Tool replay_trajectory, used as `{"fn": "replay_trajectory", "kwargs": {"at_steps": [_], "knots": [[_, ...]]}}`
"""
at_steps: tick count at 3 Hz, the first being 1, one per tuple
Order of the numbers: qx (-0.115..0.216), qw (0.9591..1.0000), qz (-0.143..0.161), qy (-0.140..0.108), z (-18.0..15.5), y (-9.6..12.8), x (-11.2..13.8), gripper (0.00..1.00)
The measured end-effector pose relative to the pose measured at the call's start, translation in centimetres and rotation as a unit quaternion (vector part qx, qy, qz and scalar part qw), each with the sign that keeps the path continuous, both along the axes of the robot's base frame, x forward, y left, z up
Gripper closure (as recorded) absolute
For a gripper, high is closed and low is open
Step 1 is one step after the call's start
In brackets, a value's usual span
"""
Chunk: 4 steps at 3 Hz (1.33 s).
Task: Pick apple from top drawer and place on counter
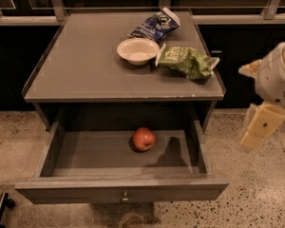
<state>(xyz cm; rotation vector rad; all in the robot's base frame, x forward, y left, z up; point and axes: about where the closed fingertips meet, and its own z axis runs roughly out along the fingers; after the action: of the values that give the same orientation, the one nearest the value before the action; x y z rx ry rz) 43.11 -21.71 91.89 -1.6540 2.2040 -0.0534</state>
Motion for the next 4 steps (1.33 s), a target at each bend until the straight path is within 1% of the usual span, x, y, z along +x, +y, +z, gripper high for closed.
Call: {"fn": "replay_trajectory", "kwargs": {"at_steps": [1,2,3,4], "knots": [[0.093,0.9955,0.010,0.012,-7.5,1.3,-0.8,0.00],[0.133,0.9909,0.000,-0.020,-7.1,2.2,0.3,0.00],[0.133,0.9909,-0.001,-0.020,-7.0,2.3,0.3,0.00],[0.168,0.9854,-0.014,0.024,-10.5,2.3,0.4,0.00]]}}
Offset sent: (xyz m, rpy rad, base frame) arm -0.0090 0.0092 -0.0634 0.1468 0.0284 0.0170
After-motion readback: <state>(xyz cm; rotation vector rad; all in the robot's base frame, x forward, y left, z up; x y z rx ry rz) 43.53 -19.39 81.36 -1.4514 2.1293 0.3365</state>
